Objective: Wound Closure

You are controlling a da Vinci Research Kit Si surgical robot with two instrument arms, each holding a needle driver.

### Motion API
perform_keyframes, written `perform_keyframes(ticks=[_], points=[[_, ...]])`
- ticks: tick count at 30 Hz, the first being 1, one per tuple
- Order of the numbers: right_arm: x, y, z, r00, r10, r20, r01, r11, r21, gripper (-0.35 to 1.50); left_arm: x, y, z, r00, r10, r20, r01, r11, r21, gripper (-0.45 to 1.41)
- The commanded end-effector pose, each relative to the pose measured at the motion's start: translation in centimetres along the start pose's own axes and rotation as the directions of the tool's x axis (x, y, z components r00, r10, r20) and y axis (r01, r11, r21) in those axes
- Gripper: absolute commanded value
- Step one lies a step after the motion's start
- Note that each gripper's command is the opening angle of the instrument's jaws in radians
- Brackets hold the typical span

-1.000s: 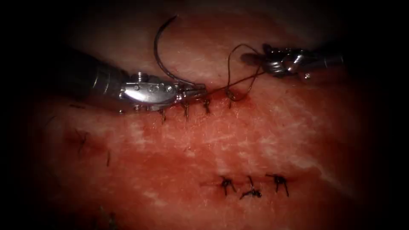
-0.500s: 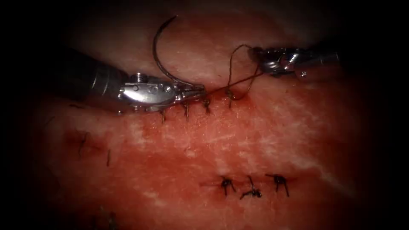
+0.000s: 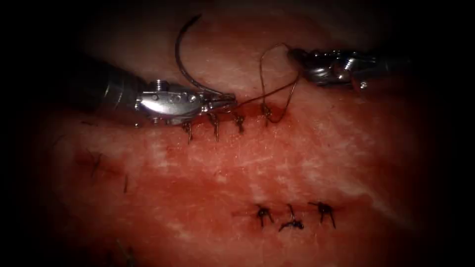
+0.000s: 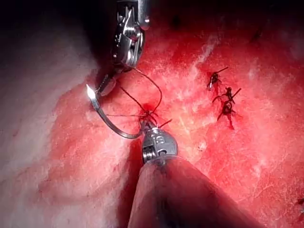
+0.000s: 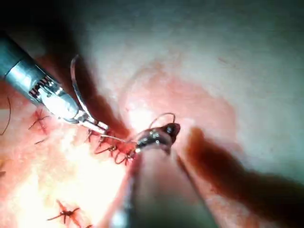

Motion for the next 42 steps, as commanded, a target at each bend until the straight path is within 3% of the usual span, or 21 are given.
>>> perform_keyframes(ticks=[1,7,15,17,27,31,37,42], points=[[0.05,-0.16,-0.13,1.000,0.010,-0.016,-0.009,1.000,0.012,-0.35,-0.06,0.03,0.08,1.000,-0.001,0.005,0.001,1.000,-0.002,-0.45],[0.16,-0.44,-0.58,0.997,0.038,-0.062,-0.033,0.997,0.075,-0.35,-0.04,-0.26,0.15,1.000,-0.016,0.026,0.016,1.000,-0.010,-0.45],[-0.14,-0.89,-0.89,0.996,0.014,-0.088,-0.004,0.993,0.115,-0.35,0.11,-0.86,0.46,0.998,-0.032,0.052,0.032,0.999,0.000,-0.45],[-0.25,-1.00,-0.95,0.996,0.006,-0.088,0.005,0.992,0.126,-0.35,0.18,-1.16,0.64,0.998,-0.038,0.059,0.038,0.999,0.008,-0.45],[-0.73,-1.16,-0.90,0.998,-0.041,-0.056,0.049,0.989,0.139,-0.35,0.45,-2.08,1.16,0.996,-0.065,0.066,0.062,0.997,0.050,-0.45],[-0.88,-1.15,-0.92,0.997,-0.052,-0.056,0.059,0.988,0.140,-0.35,0.61,-2.45,1.35,0.998,-0.012,0.063,0.008,0.998,0.055,-0.45],[-1.14,-1.03,-0.98,0.997,-0.065,-0.052,0.071,0.991,0.113,-0.35,0.82,-2.83,1.50,0.999,0.010,0.036,-0.012,0.998,0.067,-0.45],[-1.46,-1.09,-1.01,0.997,-0.074,-0.024,0.076,0.991,0.110,-0.35,0.96,-3.06,1.57,1.000,0.008,0.015,-0.009,0.997,0.081,-0.45]])
